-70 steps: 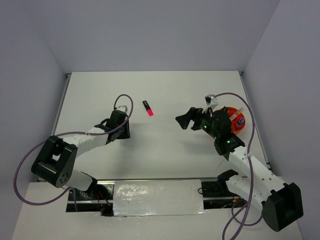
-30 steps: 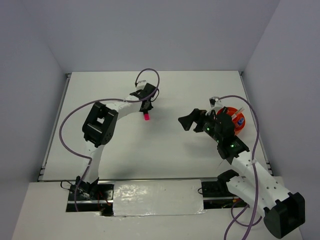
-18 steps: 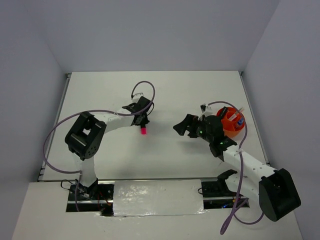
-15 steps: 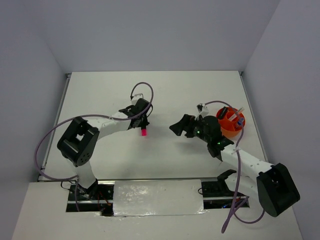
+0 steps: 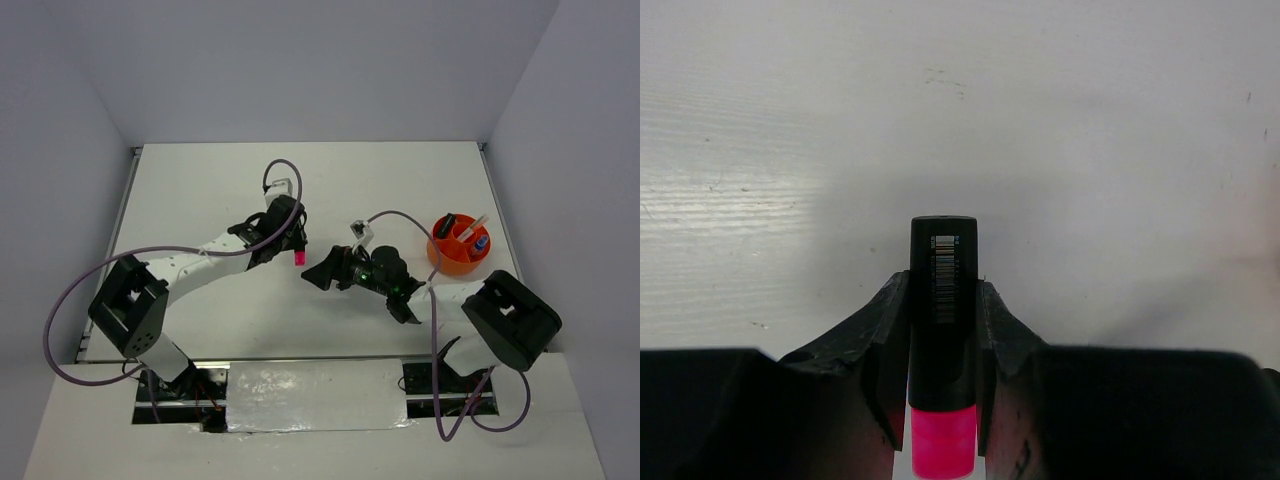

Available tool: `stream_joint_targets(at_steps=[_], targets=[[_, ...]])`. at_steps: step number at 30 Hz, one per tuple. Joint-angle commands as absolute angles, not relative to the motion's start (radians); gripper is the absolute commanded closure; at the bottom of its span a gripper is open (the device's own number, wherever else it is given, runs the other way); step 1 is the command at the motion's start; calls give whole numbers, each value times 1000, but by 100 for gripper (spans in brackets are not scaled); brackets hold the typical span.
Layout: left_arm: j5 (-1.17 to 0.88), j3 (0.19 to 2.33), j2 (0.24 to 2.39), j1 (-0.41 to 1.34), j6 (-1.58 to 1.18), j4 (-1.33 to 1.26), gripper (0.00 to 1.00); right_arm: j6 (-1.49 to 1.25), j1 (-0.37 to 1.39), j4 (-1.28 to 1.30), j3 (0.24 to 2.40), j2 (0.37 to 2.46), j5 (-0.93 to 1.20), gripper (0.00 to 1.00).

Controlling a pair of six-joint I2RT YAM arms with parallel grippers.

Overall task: Sort the stationery into containers
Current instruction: Pick up the pen from the center of the board, then place the pen in the storage box.

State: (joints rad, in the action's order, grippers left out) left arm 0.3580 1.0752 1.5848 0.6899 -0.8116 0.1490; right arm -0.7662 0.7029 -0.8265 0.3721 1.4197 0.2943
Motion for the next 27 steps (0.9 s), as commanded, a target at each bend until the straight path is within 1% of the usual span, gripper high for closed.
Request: stream_joint_targets(at_steps=[1, 5, 7, 10, 11, 13, 14, 15, 16, 19, 20, 22, 23, 24, 25, 26, 27], targets=[[362, 1092, 1539, 721, -841, 121, 100, -773, 722, -1006, 405, 1439, 236, 5], [344, 1074, 1502, 755, -865, 87, 100, -758, 721, -904, 471, 1453, 144, 9], [351, 1075, 1491, 770, -868, 84, 100, -749, 723, -887, 492, 1471, 144, 12], [347, 1088, 1485, 784, -868, 87, 100, -758, 721, -914, 497, 1485, 132, 20], [348, 1089, 1483, 787, -868, 89, 100, -756, 721, -919, 494, 1483, 124, 26], [350, 1086, 1476, 795, -871, 91, 100, -756, 721, -933, 491, 1482, 107, 33], [350, 1083, 1473, 796, -871, 87, 100, -755, 721, -937, 492, 1485, 107, 40], [350, 1078, 1470, 798, -871, 84, 100, -755, 722, -942, 494, 1486, 113, 44], [348, 1077, 1465, 799, -876, 81, 100, -753, 721, -949, 500, 1494, 118, 52], [344, 1068, 1460, 804, -876, 74, 100, -753, 721, -977, 497, 1499, 124, 70], [342, 1068, 1459, 804, -876, 74, 100, -755, 721, -985, 494, 1499, 124, 100], [338, 1068, 1459, 807, -876, 72, 100, -761, 721, -991, 492, 1499, 132, 100], [334, 1071, 1459, 807, -871, 69, 89, -761, 721, -986, 492, 1494, 135, 100], [336, 1086, 1457, 805, -861, 72, 76, -768, 722, -979, 488, 1487, 132, 100], [344, 1118, 1454, 807, -854, 96, 36, -784, 719, -965, 473, 1465, 120, 100], [353, 1118, 1450, 807, -845, 116, 7, -796, 716, -948, 463, 1445, 109, 100], [389, 1170, 1436, 805, -813, 141, 1, -811, 700, -922, 453, 1424, 95, 100]])
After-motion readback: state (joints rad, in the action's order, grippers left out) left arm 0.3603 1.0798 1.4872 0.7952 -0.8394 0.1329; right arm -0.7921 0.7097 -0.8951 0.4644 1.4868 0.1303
